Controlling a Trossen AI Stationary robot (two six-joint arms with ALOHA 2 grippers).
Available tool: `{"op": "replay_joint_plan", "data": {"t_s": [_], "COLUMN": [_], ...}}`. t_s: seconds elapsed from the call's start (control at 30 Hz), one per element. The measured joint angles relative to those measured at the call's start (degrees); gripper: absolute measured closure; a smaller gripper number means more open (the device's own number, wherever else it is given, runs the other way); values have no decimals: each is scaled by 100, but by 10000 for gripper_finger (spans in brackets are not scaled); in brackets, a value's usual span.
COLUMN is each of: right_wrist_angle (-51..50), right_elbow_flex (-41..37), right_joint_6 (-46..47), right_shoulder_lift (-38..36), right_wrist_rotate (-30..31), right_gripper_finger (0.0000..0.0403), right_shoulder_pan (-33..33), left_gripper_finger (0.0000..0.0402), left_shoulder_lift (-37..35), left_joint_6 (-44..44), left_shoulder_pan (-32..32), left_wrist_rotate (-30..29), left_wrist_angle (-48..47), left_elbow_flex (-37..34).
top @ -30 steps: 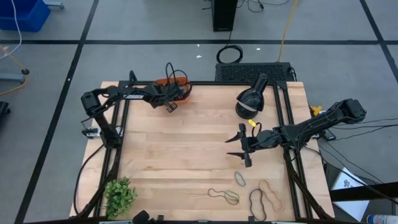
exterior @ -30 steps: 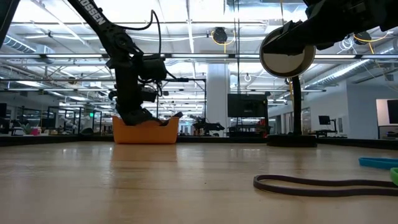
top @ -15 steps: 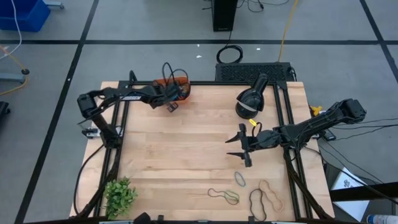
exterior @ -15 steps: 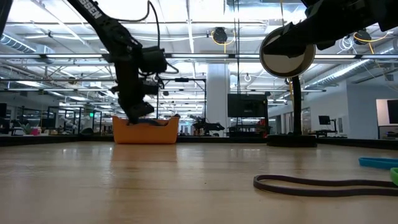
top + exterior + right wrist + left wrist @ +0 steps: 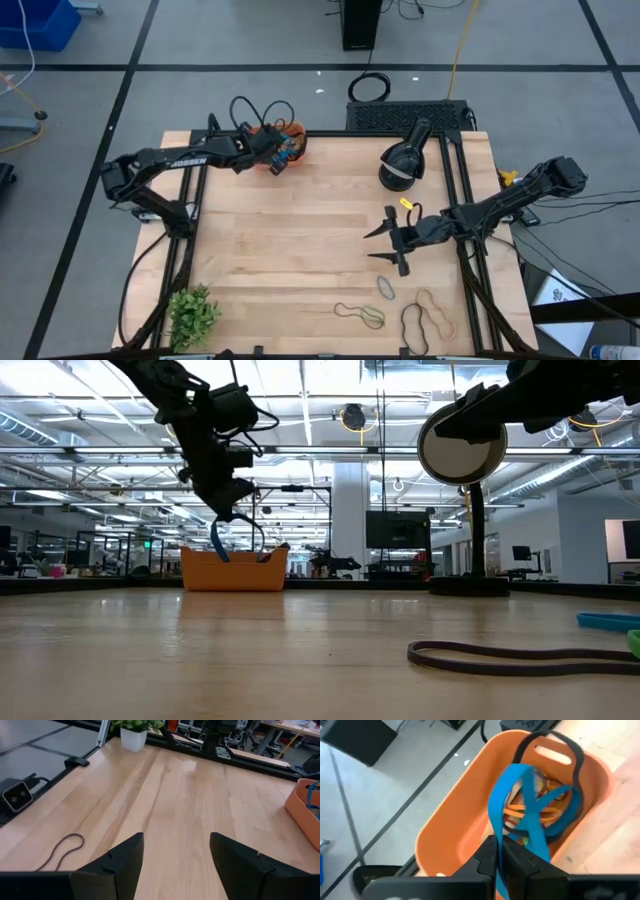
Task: Pick and place rubber bands into bin
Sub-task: Put the top blue rubber band into the orange container
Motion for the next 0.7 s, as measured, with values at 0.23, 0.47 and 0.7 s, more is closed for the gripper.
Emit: {"op": "replay_joint_plan", "data": {"t_s": [0.23,0.47,0.7], "right_wrist_angle": [-10,-152,-247], "right_elbow_flex": [0,0,0], "right_joint_6": [23,14,14], "right_shoulder_lift": [0,0,0], "right_wrist_rotate": [4,4,4], "right_gripper_finger": [179,179,179], "right_shoulder_pan": [-4,-4,-4], "left_gripper_finger": [371,370,317], "left_shoulder_lift": [164,203,203], "left_joint_6": [-164,-199,-312], "left_shoulder_pan": [180,251,311], "left_wrist_rotate": [91,343,384], "left_wrist_angle": [43,277,282], "left_elbow_flex": [-2,-2,-2]}}
